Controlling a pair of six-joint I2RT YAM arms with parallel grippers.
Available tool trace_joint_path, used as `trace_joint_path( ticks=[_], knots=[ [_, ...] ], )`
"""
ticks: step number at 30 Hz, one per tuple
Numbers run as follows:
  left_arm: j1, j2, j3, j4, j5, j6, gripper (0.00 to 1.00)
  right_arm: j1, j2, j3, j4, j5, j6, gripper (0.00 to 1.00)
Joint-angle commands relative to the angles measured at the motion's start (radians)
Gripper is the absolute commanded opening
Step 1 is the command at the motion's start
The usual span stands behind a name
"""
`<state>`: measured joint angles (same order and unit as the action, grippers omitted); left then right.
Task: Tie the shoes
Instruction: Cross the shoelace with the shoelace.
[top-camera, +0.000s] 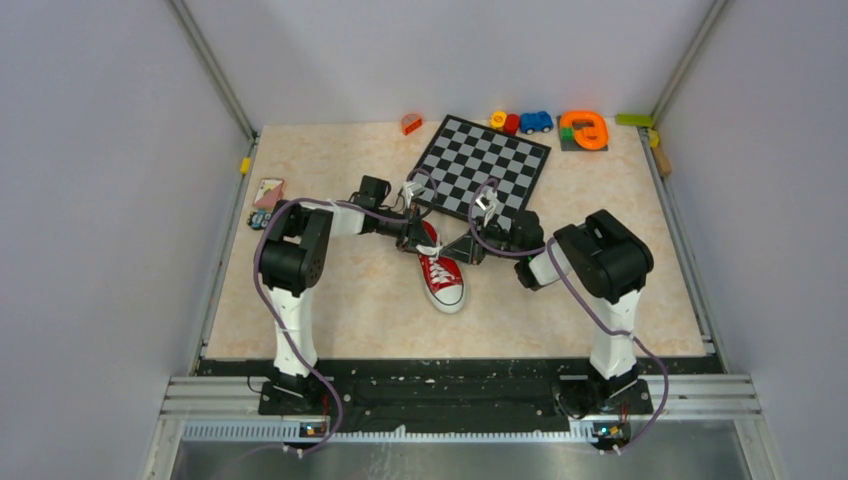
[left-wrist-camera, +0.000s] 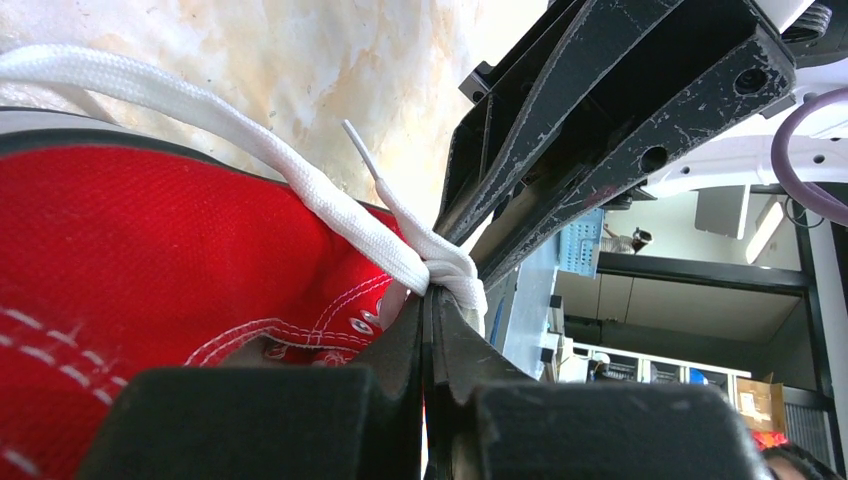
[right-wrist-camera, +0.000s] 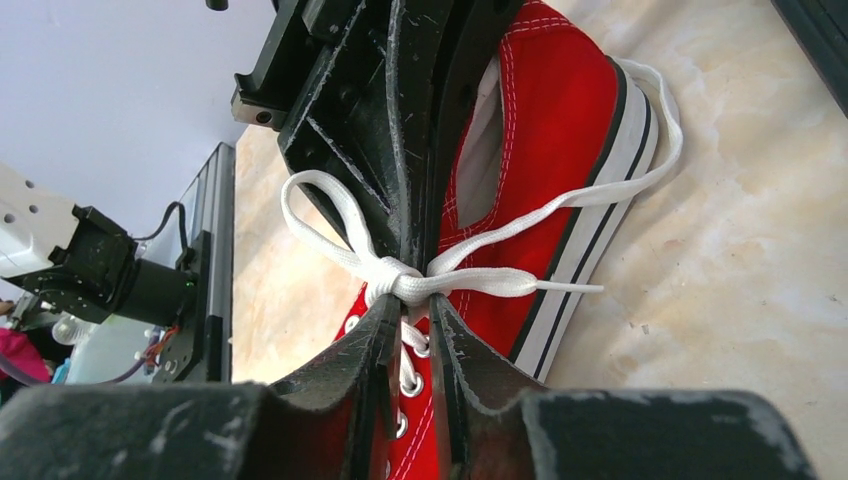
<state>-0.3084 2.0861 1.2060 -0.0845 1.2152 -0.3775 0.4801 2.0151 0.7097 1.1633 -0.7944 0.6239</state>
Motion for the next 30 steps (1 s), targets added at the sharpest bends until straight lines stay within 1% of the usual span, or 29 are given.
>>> trace_joint_path(
  ticks=[1, 3, 10, 13, 14, 15, 17, 20, 21, 24, 30],
  knots=[
    [-0.006, -0.015, -0.003, 0.049, 0.027, -0.012, 0.0, 0.006, -0.004, 0.01, 0.047, -0.014, -0.038, 0.17],
    [-0.006, -0.015, -0.003, 0.05, 0.029, -0.011, 0.0, 0.006, 0.002, 0.015, 0.057, -0.018, -0.031, 0.17],
    [-0.006, -0.02, -0.004, 0.058, 0.035, -0.018, 0.0, 0.006, 0.013, 0.025, 0.04, -0.021, -0.031, 0.2],
    [-0.006, -0.021, -0.009, 0.076, 0.039, -0.033, 0.0, 0.006, 0.021, 0.025, 0.045, -0.026, -0.02, 0.19],
    [-0.006, -0.023, -0.011, 0.077, 0.04, -0.035, 0.0, 0.006, 0.024, 0.026, 0.049, -0.029, -0.015, 0.17],
    [-0.006, -0.023, -0.011, 0.077, 0.041, -0.036, 0.0, 0.006, 0.027, 0.026, 0.055, -0.03, -0.009, 0.12],
    [-0.006, -0.024, -0.014, 0.077, 0.041, -0.037, 0.0, 0.006, 0.031, 0.025, 0.067, -0.034, 0.001, 0.0],
    [-0.006, -0.026, -0.017, 0.077, 0.036, -0.036, 0.0, 0.006, 0.029, 0.022, 0.074, -0.033, 0.012, 0.0],
    [-0.006, -0.027, -0.018, 0.077, 0.034, -0.035, 0.02, 0.006, 0.025, 0.02, 0.071, -0.03, 0.014, 0.0],
    [-0.006, -0.027, -0.017, 0.077, 0.03, -0.034, 0.05, 0.005, 0.001, 0.025, 0.003, 0.002, -0.007, 0.0],
    [-0.005, -0.027, -0.019, 0.077, 0.026, -0.031, 0.06, 0.005, -0.063, 0.034, -0.167, 0.063, -0.061, 0.0]
  ],
)
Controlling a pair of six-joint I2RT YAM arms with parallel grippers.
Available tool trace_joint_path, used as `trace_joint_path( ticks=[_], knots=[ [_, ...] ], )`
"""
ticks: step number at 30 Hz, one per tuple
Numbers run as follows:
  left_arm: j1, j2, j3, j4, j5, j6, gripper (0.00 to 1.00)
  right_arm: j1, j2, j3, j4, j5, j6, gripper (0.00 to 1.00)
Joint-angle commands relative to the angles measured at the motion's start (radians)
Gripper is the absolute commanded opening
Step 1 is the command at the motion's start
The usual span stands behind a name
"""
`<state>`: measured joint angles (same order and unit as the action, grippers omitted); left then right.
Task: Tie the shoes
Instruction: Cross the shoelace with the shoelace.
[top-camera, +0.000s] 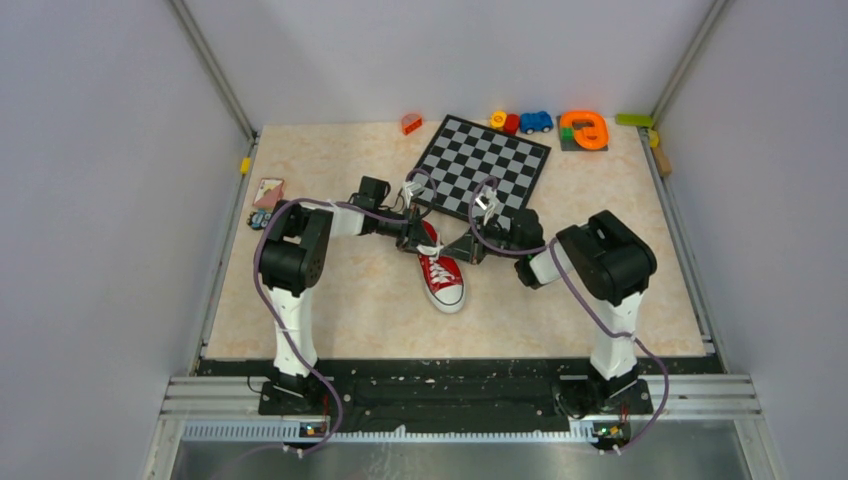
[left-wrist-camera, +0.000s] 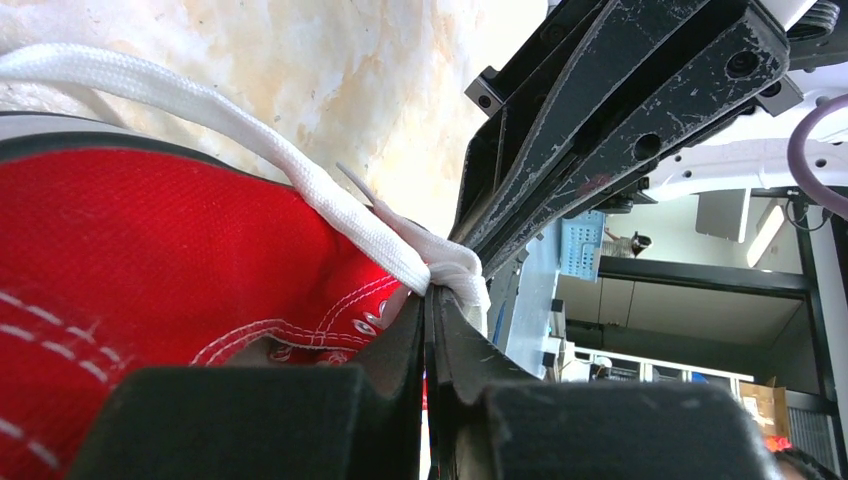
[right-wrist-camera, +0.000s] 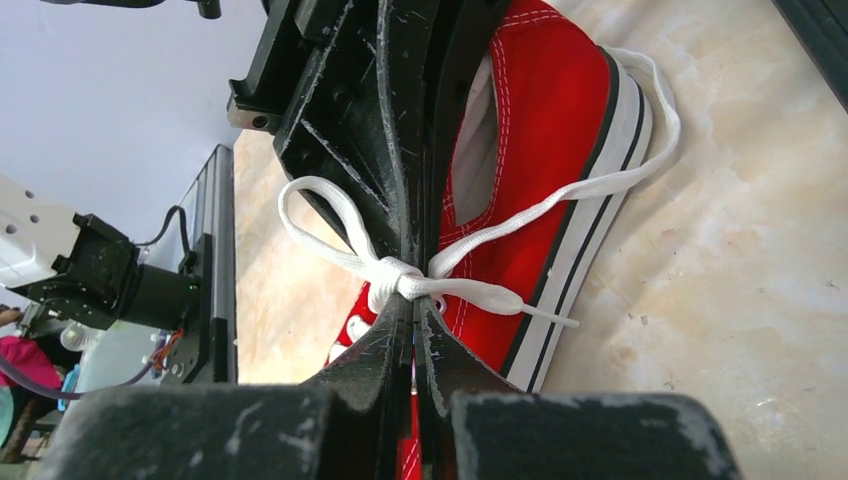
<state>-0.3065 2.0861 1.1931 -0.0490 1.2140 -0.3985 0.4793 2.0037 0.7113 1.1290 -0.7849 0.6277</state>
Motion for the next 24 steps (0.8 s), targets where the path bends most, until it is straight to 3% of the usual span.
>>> trace_joint_path(
  ticks=[1, 9, 19, 24],
  knots=[
    [-0.006, -0.027, -0.005, 0.041, 0.028, -0.01, 0.06, 0.005, -0.059, 0.035, -0.155, 0.058, -0.067, 0.0],
    [-0.005, -0.032, -0.004, 0.039, 0.023, -0.01, 0.07, 0.008, -0.112, 0.06, -0.326, 0.109, -0.081, 0.0],
    [-0.001, -0.038, -0.009, 0.031, 0.017, -0.005, 0.04, 0.017, -0.149, 0.078, -0.359, 0.104, -0.07, 0.0],
    [0.01, -0.114, -0.041, -0.005, -0.044, 0.021, 0.05, 0.022, -0.163, 0.11, -0.453, 0.114, -0.089, 0.0]
  ],
)
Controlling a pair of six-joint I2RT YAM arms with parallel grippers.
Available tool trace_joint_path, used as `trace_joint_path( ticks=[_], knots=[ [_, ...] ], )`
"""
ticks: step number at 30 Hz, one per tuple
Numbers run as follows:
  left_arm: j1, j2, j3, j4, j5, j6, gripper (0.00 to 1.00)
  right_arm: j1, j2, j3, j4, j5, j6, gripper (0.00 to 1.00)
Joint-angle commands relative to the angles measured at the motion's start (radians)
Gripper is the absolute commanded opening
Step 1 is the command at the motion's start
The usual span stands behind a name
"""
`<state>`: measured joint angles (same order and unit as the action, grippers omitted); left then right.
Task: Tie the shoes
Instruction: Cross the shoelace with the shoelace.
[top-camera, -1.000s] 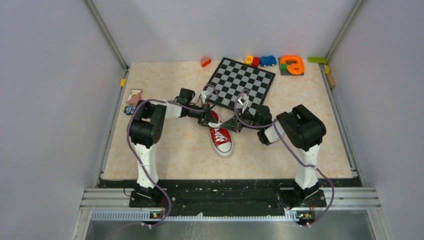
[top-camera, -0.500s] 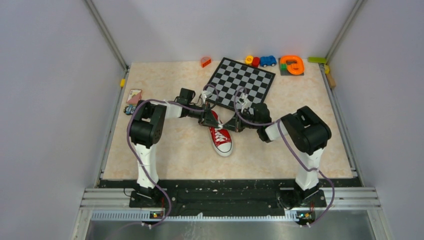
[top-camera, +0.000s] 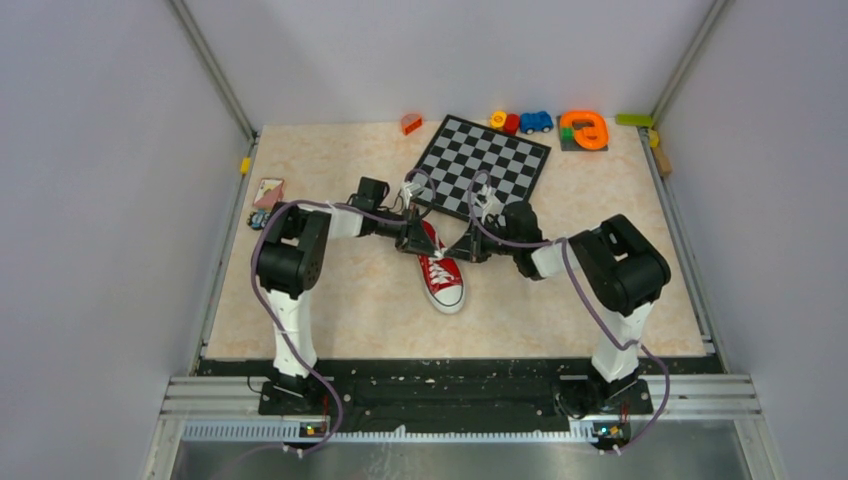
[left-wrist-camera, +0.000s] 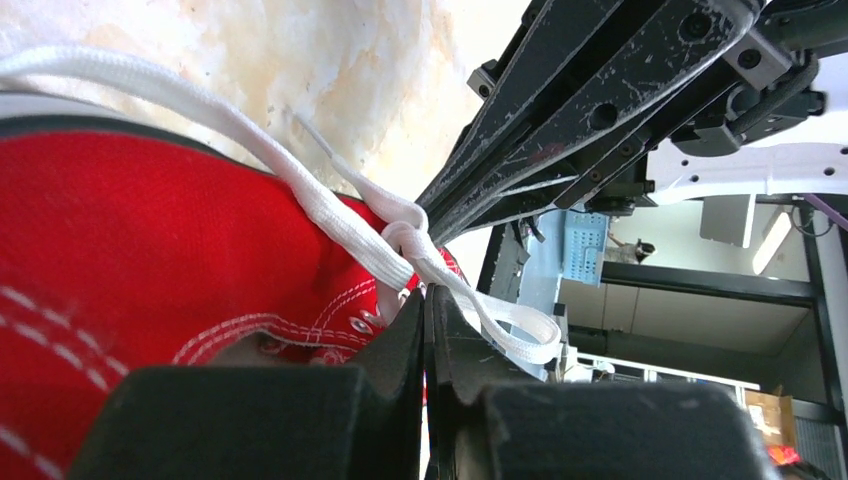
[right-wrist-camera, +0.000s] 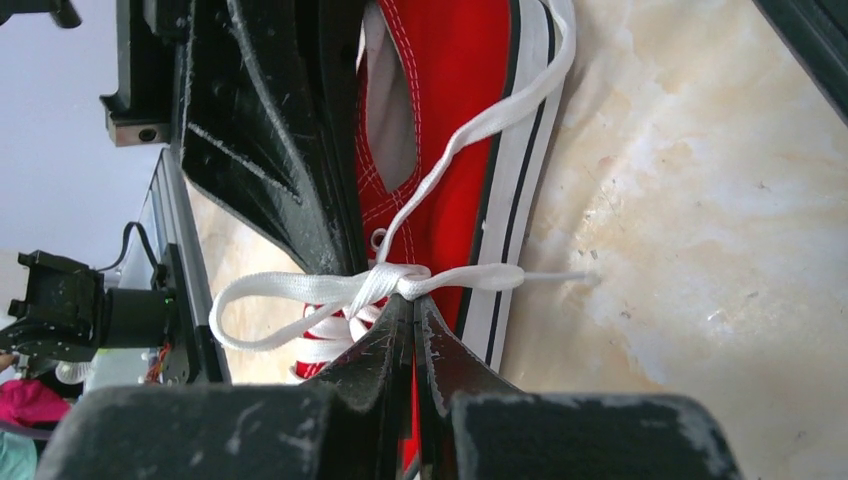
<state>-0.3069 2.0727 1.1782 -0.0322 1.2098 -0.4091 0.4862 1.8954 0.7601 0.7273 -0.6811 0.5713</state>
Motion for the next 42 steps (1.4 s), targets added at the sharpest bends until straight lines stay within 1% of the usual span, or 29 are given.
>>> trace_joint_path(
  ticks=[1, 12, 14, 15, 16, 18, 19, 20, 23, 24, 26, 28, 29, 30, 31, 32, 34, 35, 39, 42],
  knots=[
    [0.013, -0.117, -0.034, -0.028, -0.05, 0.034, 0.05, 0.018, -0.055, 0.067, -0.067, 0.012, -0.033, 0.0],
    [0.049, -0.318, -0.149, -0.073, -0.223, 0.049, 0.11, 0.044, -0.074, 0.133, -0.237, 0.066, -0.056, 0.0],
    [0.049, -0.375, -0.199, -0.039, -0.264, 0.033, 0.16, 0.052, -0.079, 0.143, -0.277, 0.081, -0.064, 0.0],
    [0.049, -0.402, -0.217, 0.001, -0.272, 0.007, 0.25, 0.057, -0.082, 0.149, -0.289, 0.091, -0.067, 0.0],
    [0.048, -0.428, -0.247, 0.05, -0.276, -0.017, 0.35, 0.061, -0.083, 0.155, -0.307, 0.101, -0.071, 0.0],
    [0.044, -0.477, -0.301, 0.109, -0.294, -0.055, 0.73, 0.071, -0.084, 0.167, -0.338, 0.113, -0.077, 0.0],
    [0.04, -0.504, -0.326, 0.135, -0.318, -0.082, 0.78, 0.074, -0.083, 0.172, -0.344, 0.115, -0.079, 0.0],
    [0.035, -0.534, -0.35, 0.166, -0.35, -0.109, 0.8, 0.077, -0.084, 0.176, -0.349, 0.117, -0.081, 0.0],
    [0.03, -0.628, -0.461, 0.325, -0.445, -0.21, 0.83, 0.083, -0.085, 0.184, -0.363, 0.127, -0.081, 0.0],
    [0.031, -0.659, -0.496, 0.37, -0.485, -0.241, 0.9, 0.084, -0.087, 0.187, -0.367, 0.131, -0.081, 0.0],
    [0.031, -0.709, -0.532, 0.384, -0.561, -0.269, 0.97, 0.087, -0.092, 0.189, -0.377, 0.141, -0.083, 0.0],
    [0.031, -0.749, -0.582, 0.457, -0.598, -0.335, 0.98, 0.089, -0.099, 0.191, -0.395, 0.155, -0.086, 0.0],
    [0.028, -0.753, -0.603, 0.497, -0.594, -0.368, 0.98, 0.09, -0.104, 0.193, -0.408, 0.163, -0.089, 0.0],
    [0.011, -0.746, -0.604, 0.509, -0.566, -0.361, 0.98, 0.091, -0.107, 0.199, -0.423, 0.172, -0.089, 0.0],
    [-0.01, -0.742, -0.571, 0.462, -0.564, -0.331, 0.98, 0.095, -0.111, 0.206, -0.443, 0.18, -0.092, 0.0],
    [-0.044, -0.74, -0.544, 0.39, -0.596, -0.29, 0.98, 0.098, -0.115, 0.214, -0.462, 0.189, -0.097, 0.0],
    [-0.11, -0.746, -0.499, 0.282, -0.718, -0.223, 0.98, 0.107, -0.124, 0.226, -0.49, 0.209, -0.107, 0.0],
    [-0.133, -0.752, -0.487, 0.256, -0.758, -0.21, 0.98, 0.111, -0.128, 0.228, -0.497, 0.217, -0.109, 0.0],
    [-0.169, -0.759, -0.462, 0.209, -0.843, -0.234, 0.98, 0.119, -0.137, 0.229, -0.509, 0.224, -0.11, 0.0],
    [-0.173, -0.762, -0.48, 0.2, -0.89, -0.25, 0.98, 0.121, -0.141, 0.232, -0.511, 0.229, -0.112, 0.0]
  ],
)
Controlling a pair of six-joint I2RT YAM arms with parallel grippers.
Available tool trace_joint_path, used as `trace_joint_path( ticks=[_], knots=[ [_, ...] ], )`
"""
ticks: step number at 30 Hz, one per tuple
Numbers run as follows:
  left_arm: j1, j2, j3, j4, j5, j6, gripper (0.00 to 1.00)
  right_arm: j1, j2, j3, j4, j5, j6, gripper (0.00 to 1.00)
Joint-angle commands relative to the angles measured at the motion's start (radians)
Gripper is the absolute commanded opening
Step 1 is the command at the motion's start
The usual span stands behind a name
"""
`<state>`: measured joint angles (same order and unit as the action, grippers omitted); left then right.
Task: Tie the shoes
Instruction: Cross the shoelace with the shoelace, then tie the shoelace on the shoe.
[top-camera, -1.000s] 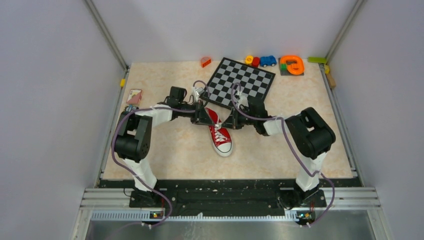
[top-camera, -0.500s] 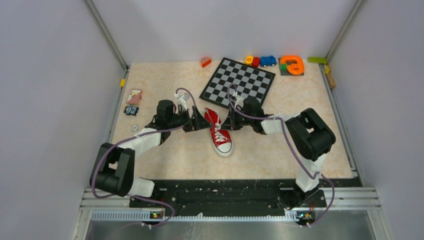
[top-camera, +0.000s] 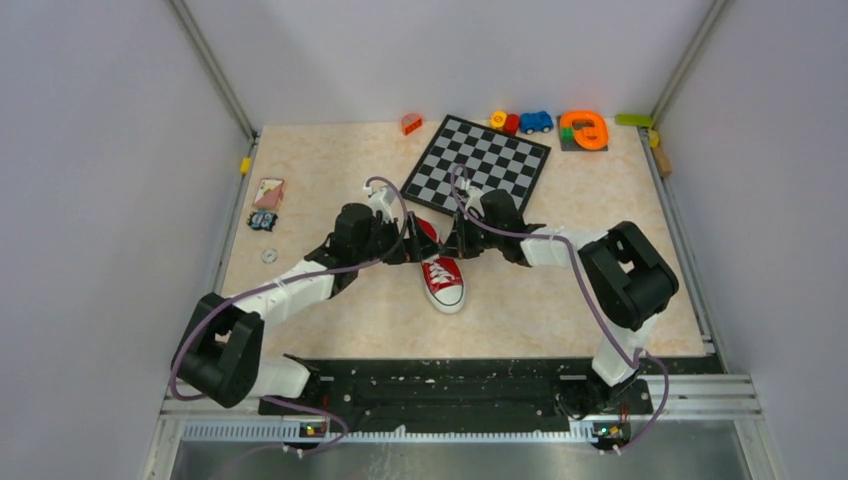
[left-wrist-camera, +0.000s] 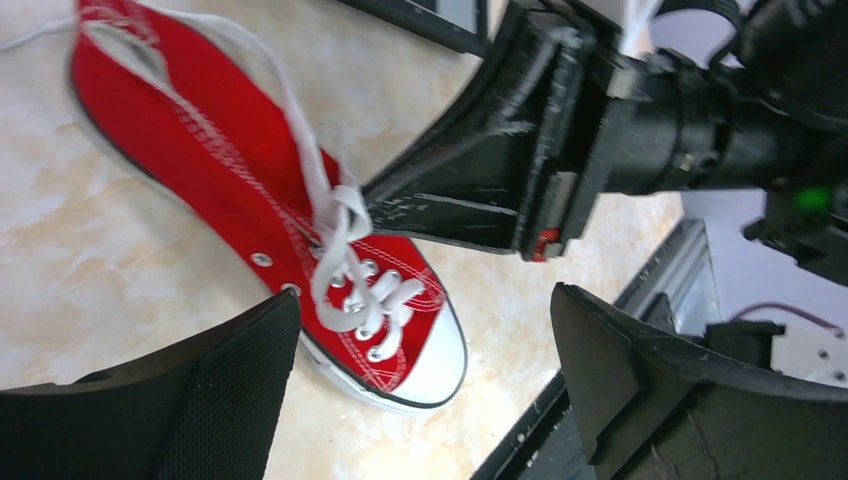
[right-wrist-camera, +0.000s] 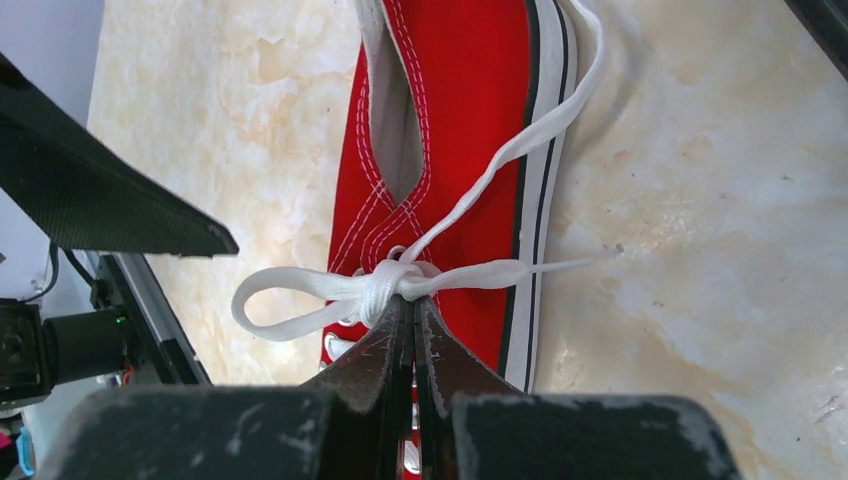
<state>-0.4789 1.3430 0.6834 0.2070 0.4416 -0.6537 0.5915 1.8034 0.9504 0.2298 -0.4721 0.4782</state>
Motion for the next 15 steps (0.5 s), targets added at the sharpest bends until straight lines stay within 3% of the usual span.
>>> trace_joint_path(
  ticks=[1, 6, 10, 11, 13, 15],
  knots=[
    [-0.005, -0.032, 0.015, -0.048, -0.134, -0.004, 0.98, 0.017, -0.051, 0.044, -0.017, 0.021, -0.02, 0.0],
    [-0.022, -0.037, 0.008, -0.092, -0.202, 0.029, 0.98, 0.021, -0.054, 0.052, -0.03, 0.025, -0.025, 0.0],
    [-0.023, -0.006, 0.009, -0.069, -0.169, 0.042, 0.97, 0.024, -0.053, 0.053, -0.032, 0.029, -0.027, 0.0],
    [-0.023, 0.01, 0.013, -0.057, -0.148, 0.044, 0.91, 0.024, -0.053, 0.053, -0.032, 0.029, -0.026, 0.0],
    [-0.022, 0.034, 0.018, -0.033, -0.114, 0.045, 0.66, 0.025, -0.052, 0.053, -0.031, 0.029, -0.027, 0.0],
    [-0.021, 0.052, 0.022, -0.018, -0.101, 0.046, 0.52, 0.027, -0.052, 0.056, -0.032, 0.029, -0.026, 0.0]
  ],
)
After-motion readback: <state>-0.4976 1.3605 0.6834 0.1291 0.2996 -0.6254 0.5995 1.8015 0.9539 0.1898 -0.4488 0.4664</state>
